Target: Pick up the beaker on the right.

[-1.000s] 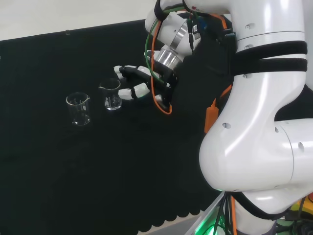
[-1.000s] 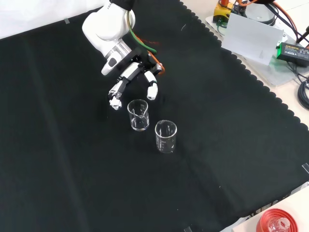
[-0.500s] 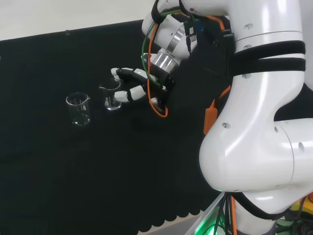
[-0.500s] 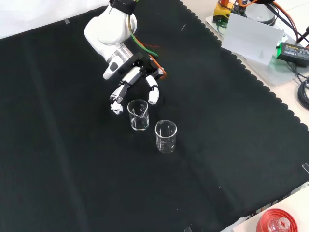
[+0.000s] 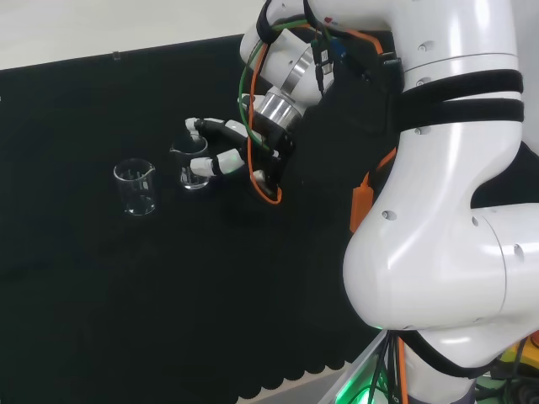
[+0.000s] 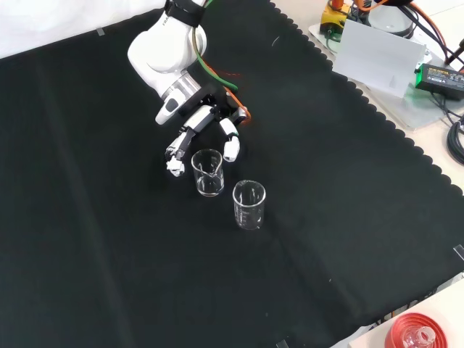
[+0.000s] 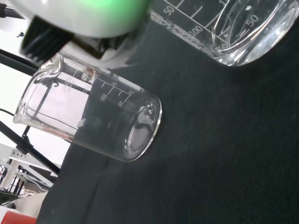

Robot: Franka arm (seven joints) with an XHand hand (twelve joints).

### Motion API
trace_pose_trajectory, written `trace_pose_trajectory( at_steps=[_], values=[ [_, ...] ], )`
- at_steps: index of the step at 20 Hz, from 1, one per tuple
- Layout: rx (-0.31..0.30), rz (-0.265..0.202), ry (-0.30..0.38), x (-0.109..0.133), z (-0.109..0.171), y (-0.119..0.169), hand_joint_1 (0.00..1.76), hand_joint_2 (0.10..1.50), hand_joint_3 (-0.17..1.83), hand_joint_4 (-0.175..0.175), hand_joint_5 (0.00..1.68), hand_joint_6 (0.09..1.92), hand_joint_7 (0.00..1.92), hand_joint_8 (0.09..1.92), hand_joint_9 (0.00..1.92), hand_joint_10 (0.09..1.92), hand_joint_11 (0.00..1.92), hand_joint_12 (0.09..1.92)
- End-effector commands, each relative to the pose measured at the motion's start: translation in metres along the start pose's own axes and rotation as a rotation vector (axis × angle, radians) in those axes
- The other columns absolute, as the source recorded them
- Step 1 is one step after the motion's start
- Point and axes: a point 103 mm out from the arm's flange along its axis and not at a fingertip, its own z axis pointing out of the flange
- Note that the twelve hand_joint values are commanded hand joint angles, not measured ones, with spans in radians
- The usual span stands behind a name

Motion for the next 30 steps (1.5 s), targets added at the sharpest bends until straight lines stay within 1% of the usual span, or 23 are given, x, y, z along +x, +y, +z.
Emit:
trace_pose_trajectory(
  at_steps=[1,15,27,30],
  values=[
    [-0.003,0.003,0.004,0.001,0.004,0.002,0.92,0.44,0.7,-0.061,0.26,0.09,0.17,0.61,0.21,0.67,0.0,1.07],
    [-0.001,-0.001,0.023,0.0,0.015,0.004,0.92,0.44,0.66,-0.06,0.27,0.09,0.19,0.62,0.23,0.68,0.0,1.1],
    [-0.007,-0.003,0.044,0.001,0.015,0.007,0.92,0.45,0.65,-0.051,0.28,0.09,0.22,0.62,0.24,0.68,0.0,1.11],
    [-0.006,0.004,0.044,0.001,0.016,0.008,0.92,0.46,0.65,-0.049,0.29,0.09,0.23,0.62,0.24,0.68,0.0,1.12]
  ],
)
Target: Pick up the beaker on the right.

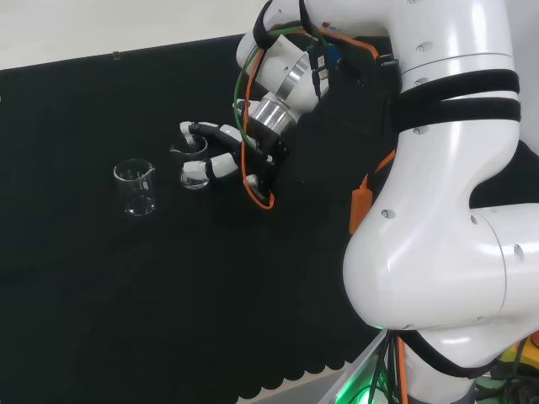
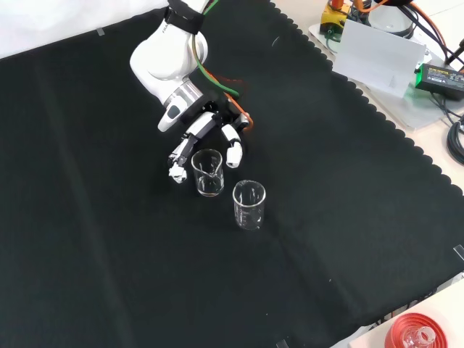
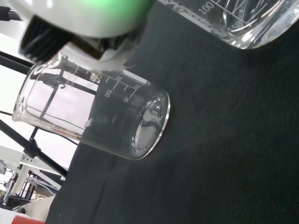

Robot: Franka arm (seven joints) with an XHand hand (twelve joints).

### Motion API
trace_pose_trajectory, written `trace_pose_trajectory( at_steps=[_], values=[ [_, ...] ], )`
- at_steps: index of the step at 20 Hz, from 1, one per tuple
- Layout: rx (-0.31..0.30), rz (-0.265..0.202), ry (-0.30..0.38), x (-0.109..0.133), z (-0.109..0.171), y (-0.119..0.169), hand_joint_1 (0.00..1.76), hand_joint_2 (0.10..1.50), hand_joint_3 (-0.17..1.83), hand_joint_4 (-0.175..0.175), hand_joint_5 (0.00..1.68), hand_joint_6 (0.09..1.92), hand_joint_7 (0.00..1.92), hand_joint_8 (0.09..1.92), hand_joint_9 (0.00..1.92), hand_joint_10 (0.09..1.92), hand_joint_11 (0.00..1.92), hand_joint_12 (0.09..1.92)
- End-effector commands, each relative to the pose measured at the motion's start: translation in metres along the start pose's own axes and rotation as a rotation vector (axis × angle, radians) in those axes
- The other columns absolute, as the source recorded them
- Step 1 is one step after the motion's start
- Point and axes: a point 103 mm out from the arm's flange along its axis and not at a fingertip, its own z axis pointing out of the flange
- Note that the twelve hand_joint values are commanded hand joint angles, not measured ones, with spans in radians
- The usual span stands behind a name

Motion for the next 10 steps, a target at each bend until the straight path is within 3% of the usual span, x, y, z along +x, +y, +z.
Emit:
trace_pose_trajectory(
  at_steps=[1,10],
  values=[
    [-0.002,0.007,0.006,-0.0002,0.0013,0.0014,0.92,0.46,0.65,-0.047,0.29,0.09,0.23,0.62,0.24,0.68,0.0,1.12],
    [0.028,-0.008,-0.001,0.0014,0.0075,0.0038,0.92,0.46,0.64,-0.033,0.31,0.09,0.27,0.62,0.26,0.68,0.0,1.12]
  ],
)
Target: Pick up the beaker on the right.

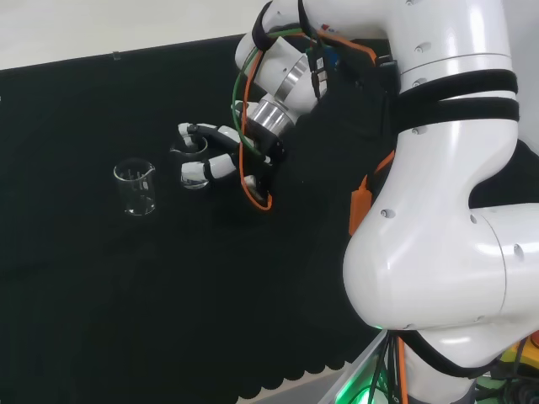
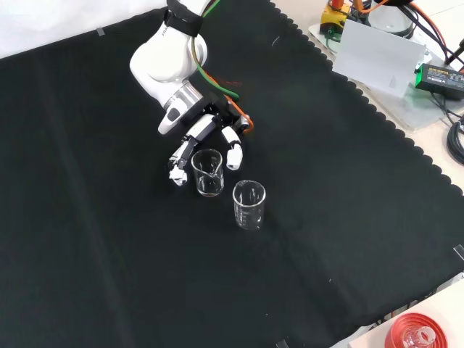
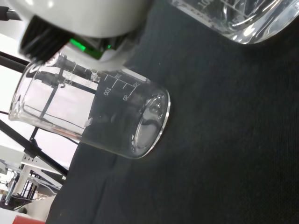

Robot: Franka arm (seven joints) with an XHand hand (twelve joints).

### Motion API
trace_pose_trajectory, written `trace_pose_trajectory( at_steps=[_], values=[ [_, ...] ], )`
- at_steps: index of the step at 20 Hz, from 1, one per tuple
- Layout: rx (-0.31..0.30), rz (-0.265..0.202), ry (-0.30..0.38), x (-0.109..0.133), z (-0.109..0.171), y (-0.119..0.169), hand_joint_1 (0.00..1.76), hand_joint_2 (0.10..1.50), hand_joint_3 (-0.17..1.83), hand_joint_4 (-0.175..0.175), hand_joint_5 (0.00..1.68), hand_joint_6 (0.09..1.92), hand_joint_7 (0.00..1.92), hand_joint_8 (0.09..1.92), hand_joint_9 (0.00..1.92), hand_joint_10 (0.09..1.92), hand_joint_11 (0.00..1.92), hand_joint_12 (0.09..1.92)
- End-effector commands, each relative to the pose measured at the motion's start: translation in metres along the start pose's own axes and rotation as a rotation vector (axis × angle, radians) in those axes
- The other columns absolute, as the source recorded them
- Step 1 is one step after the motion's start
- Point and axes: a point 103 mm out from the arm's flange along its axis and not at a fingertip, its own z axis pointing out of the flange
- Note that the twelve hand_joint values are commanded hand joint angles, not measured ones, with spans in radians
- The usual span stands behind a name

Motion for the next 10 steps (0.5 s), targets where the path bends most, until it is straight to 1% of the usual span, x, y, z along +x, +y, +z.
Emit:
trace_pose_trajectory(
  at_steps=[1,5,10],
  values=[
    [0.025,-0.011,-0.007,0.002,0.0033,0.0011,0.92,0.46,0.64,-0.031,0.32,0.09,0.29,0.61,0.27,0.67,0.0,1.13],
    [0.033,-0.012,0.001,0.0014,0.0023,0.0025,0.93,0.47,0.63,-0.023,0.36,0.09,0.35,0.6,0.31,0.66,0.0,1.15],
    [0.029,-0.013,-0.001,0.0006,-0.0005,0.0027,0.93,0.47,0.63,-0.02,0.39,0.09,0.37,0.6,0.33,0.66,0.0,1.16]
  ],
)
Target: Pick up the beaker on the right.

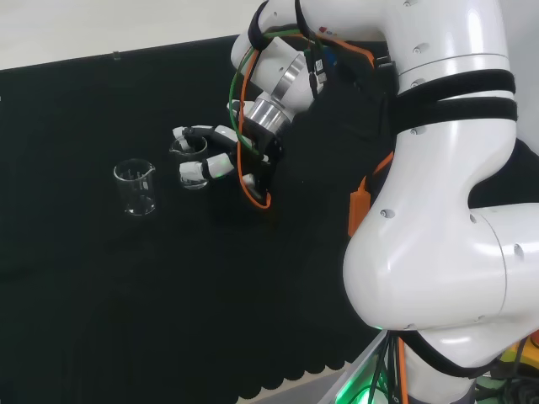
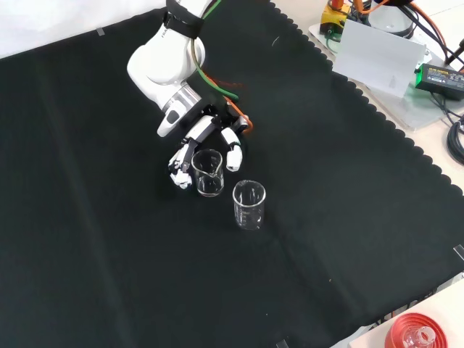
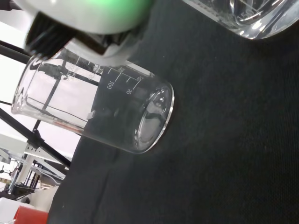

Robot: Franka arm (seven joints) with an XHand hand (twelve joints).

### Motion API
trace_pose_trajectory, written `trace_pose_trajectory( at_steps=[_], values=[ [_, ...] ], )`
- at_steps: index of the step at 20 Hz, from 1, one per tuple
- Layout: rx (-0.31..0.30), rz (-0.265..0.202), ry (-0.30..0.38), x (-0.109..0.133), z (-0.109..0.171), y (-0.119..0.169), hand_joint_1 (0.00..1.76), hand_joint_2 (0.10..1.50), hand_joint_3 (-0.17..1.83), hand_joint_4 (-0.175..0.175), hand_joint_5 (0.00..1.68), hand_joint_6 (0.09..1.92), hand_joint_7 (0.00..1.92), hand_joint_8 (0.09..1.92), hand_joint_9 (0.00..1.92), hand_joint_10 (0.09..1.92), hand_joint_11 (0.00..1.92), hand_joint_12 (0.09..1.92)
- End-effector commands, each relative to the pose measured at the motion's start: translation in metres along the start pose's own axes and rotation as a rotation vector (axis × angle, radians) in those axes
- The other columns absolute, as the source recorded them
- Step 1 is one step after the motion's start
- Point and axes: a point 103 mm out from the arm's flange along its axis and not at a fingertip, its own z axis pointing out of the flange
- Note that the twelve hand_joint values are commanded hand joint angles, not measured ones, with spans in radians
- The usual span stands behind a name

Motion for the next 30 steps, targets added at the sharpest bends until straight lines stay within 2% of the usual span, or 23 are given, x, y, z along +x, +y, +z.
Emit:
trace_pose_trajectory(
  at_steps=[1,10,16,19,21,22,23,25,27,29,30],
  values=[
    [-0.001,0.001,0.004,-0.001,-0.001,0.0,0.93,0.47,0.63,-0.02,0.39,0.09,0.37,0.6,0.33,0.65,0.0,1.16],
    [0.008,0.007,0.009,-0.003,0.001,0.0,0.94,0.48,0.63,-0.018,0.44,0.09,0.39,0.6,0.35,0.65,0.0,1.16],
    [-0.005,0.011,0.009,-0.005,0.003,-0.002,0.95,0.48,0.63,-0.018,0.46,0.09,0.4,0.6,0.36,0.65,0.0,1.17],
    [-0.03,0.011,0.005,-0.004,0.002,-0.002,0.97,0.51,0.62,-0.012,0.54,0.14,0.47,0.58,0.41,0.61,0.0,1.2],
    [-0.08,0.011,0.012,-0.003,0.0,-0.003,0.99,0.56,0.62,0.01,0.7,0.55,0.6,0.57,0.5,0.59,0.0,1.26],
    [-0.098,0.014,0.021,-0.003,0.0,-0.004,1.02,0.65,0.56,0.071,0.86,0.7,0.71,0.59,0.57,0.6,0.01,1.31],
    [-0.115,0.017,0.03,-0.002,-0.001,-0.004,1.05,0.72,0.52,0.119,1.0,0.75,0.83,0.6,0.66,0.6,0.04,1.34],
    [-0.139,0.017,0.036,0.0,-0.003,-0.005,1.1,0.71,0.57,0.162,1.17,0.73,1.07,0.58,0.8,0.59,0.13,1.34],
    [-0.151,0.01,0.031,0.004,-0.005,-0.004,1.12,0.65,0.66,0.173,1.26,0.68,1.25,0.49,0.91,0.56,0.21,1.33],
    [-0.158,-0.001,0.026,0.009,-0.009,-0.003,1.23,0.64,0.66,0.111,1.29,0.69,1.4,0.33,0.98,0.53,0.25,1.32],
    [-0.158,-0.008,0.021,0.011,-0.01,-0.002,1.26,0.63,0.66,0.096,1.29,0.68,1.43,0.28,0.99,0.52,0.26,1.32]
  ],
)
